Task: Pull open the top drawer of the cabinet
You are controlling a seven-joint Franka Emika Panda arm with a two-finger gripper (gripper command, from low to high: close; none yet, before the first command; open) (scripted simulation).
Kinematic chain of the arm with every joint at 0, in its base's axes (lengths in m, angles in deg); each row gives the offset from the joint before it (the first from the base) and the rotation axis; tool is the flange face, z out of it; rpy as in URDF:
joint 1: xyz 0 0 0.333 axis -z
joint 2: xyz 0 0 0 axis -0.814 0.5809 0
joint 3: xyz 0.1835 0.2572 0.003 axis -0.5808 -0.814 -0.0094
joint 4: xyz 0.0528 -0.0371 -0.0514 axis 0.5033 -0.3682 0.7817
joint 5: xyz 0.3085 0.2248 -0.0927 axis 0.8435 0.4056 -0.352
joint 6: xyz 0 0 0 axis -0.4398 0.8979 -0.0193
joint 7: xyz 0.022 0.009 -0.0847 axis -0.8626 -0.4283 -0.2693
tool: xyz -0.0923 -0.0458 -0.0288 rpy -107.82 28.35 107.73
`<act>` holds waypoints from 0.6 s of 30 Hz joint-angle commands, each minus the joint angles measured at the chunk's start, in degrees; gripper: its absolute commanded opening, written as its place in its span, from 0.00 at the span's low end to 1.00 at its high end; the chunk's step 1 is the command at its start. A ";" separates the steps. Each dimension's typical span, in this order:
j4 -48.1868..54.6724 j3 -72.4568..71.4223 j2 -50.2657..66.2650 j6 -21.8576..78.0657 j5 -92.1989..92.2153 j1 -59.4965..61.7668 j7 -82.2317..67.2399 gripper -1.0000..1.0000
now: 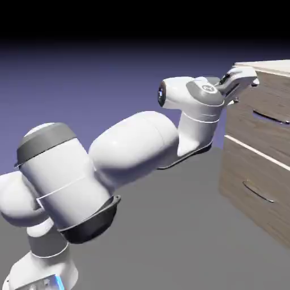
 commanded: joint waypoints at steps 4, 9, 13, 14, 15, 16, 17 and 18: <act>2.68 4.75 -2.25 1.67 -9.28 -5.69 -9.97 0.50; 6.02 10.67 -5.05 3.76 -20.85 -12.79 -22.41 0.50; 10.23 11.85 -5.38 2.63 -21.03 -16.01 -23.29 0.50; 12.30 12.40 -5.52 2.05 -21.04 -17.57 -23.63 0.50; 14.38 12.94 -5.67 1.47 -21.04 -19.12 -23.97 0.50; 16.45 13.49 -5.81 0.89 -21.04 -20.68 -24.31 0.50; 17.66 13.81 -5.89 0.55 -21.04 -21.58 -24.51 0.50; 17.66 13.81 -5.89 0.55 -21.04 -21.58 -24.51 0.00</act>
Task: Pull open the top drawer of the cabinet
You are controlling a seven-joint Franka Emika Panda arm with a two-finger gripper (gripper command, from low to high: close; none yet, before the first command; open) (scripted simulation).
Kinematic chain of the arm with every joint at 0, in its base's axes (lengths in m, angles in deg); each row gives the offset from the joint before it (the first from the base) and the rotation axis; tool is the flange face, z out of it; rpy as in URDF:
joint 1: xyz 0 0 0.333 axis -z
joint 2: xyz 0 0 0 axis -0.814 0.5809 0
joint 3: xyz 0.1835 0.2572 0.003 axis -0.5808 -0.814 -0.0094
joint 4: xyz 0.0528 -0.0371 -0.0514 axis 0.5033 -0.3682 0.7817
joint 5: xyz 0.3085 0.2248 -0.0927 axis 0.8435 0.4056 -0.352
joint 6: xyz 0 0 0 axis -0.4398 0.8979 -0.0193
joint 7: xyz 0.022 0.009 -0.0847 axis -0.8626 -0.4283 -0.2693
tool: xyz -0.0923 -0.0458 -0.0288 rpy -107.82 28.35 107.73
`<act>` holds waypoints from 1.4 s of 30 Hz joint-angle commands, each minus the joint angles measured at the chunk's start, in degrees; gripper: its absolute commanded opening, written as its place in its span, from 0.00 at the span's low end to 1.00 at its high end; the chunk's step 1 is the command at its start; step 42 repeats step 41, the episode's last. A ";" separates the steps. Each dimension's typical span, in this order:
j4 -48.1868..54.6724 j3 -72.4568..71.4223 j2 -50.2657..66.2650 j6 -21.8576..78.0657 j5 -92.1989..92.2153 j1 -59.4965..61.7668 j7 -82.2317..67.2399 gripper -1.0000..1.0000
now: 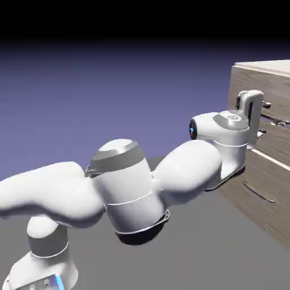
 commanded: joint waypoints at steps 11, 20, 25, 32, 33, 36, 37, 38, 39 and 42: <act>-20.76 -6.03 0.55 5.47 0.51 16.00 2.54 0.00; -39.44 -13.34 -1.30 7.90 3.08 32.99 3.13 0.00; -43.46 -16.94 4.19 5.89 2.73 40.08 10.47 0.00; -43.98 -22.08 14.45 1.75 0.17 46.93 23.96 0.00; -45.70 -23.35 13.52 1.52 0.65 49.01 23.55 0.00; -50.68 -26.97 10.45 0.43 2.24 55.23 22.21 0.00; -51.58 -27.62 9.84 0.17 2.55 56.40 21.95 0.00; -51.58 -27.62 9.84 0.17 2.55 56.40 21.95 1.00; -51.58 -27.62 9.84 0.17 2.55 56.40 21.95 1.00; -54.48 -29.77 7.60 -1.25 3.88 60.55 21.02 1.00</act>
